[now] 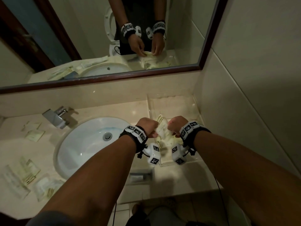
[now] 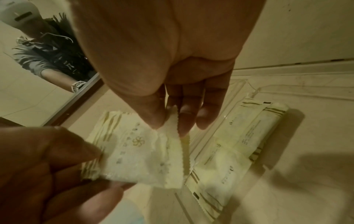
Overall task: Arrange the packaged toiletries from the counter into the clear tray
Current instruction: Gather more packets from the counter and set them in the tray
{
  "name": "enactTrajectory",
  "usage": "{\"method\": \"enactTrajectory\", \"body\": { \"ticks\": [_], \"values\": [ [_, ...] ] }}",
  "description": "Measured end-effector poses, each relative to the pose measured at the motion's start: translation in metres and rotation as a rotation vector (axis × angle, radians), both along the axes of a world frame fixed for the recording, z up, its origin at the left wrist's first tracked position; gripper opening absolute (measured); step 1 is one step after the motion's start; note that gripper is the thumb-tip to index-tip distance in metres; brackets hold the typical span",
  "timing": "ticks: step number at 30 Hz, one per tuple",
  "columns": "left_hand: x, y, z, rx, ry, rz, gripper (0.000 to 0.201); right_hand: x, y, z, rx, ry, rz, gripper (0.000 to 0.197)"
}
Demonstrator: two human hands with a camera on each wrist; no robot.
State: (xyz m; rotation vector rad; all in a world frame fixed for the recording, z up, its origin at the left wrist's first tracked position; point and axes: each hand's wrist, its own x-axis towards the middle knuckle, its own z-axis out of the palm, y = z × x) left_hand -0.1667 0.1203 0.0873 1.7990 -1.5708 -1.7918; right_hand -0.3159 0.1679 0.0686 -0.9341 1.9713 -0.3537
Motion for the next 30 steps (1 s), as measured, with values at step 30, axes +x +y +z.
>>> {"method": "enactTrajectory", "body": {
  "ticks": [30],
  "values": [
    [-0.013,-0.004,-0.057,-0.047,-0.406,-0.483,0.013,-0.028,0.004,-0.065,-0.072,0.140,-0.115,0.045]
  ]
}}
